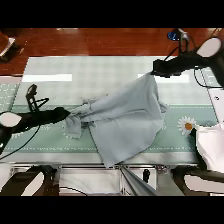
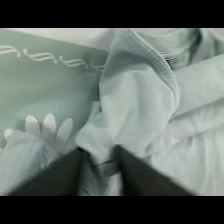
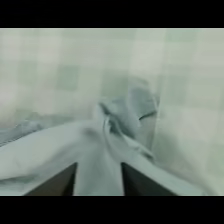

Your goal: Fold the shirts.

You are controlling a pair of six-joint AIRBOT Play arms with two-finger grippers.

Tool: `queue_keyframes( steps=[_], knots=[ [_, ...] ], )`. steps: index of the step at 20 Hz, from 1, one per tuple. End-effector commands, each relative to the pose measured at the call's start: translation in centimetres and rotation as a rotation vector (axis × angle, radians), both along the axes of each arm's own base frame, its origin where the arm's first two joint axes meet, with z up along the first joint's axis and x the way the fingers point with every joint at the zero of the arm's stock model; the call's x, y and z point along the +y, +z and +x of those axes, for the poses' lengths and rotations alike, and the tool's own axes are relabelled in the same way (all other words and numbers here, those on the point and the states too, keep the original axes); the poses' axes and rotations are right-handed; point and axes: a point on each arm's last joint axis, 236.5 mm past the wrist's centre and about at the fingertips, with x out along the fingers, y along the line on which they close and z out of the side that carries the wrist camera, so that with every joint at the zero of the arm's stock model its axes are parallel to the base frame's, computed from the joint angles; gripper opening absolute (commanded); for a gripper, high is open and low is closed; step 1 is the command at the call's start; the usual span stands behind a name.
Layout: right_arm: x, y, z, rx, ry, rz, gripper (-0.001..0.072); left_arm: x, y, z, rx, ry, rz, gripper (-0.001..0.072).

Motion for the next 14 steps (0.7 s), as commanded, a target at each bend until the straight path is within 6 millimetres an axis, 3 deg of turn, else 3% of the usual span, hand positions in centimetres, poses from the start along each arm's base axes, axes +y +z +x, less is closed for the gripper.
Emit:
queue_keyframes(
  steps=[1, 3, 5, 7, 8, 9, 10, 12, 14],
  knots=[
    [-0.6, -2.7, 0.6, 0.103, -0.038, 0.044, 0.0415, 0.3, -1.3, 1.4, 0.092, -0.036, 0.002, 0.0507],
    [-4.6, -1.6, -2.1, 0.164, 0.012, -0.021, 0.0414, 3.0, 1.6, 2.6, 0.083, -0.076, 0.065, 0.0507],
    [-11.8, -0.6, -5.5, 0.229, -0.036, -0.187, 0.0413, 7.8, 5.9, 4.3, 0.017, -0.027, 0.153, 0.0507],
    [-19.5, -0.2, -9.4, 0.259, -0.232, -0.324, 0.0411, 11.7, 9.5, 5.4, -0.078, 0.087, 0.18, 0.0507],
    [-21.5, -0.9, -11.5, 0.266, -0.353, -0.311, 0.0407, 12.4, 10.2, 5.5, -0.101, 0.133, 0.153, 0.0507],
    [-21.8, -2.4, -13.5, 0.268, -0.432, -0.256, 0.0407, 11.8, 9.7, 5.2, -0.083, 0.135, 0.114, 0.0506],
    [-20.5, -4.3, -15.3, 0.277, -0.47, -0.175, 0.0407, 10.4, 8.3, 4.6, -0.03, 0.102, 0.058, 0.0506],
    [-14.8, -8.1, -19.0, 0.323, -0.42, 0.039, 0.0407, 4.9, 6.2, 2.6, 0.037, -0.124, -0.099, 0.0505],
    [-9.9, -10.2, -22.1, 0.374, -0.325, 0.192, 0.0407, 1.8, 4.6, 2.0, 0.078, -0.259, -0.195, 0.0505]
  ],
)
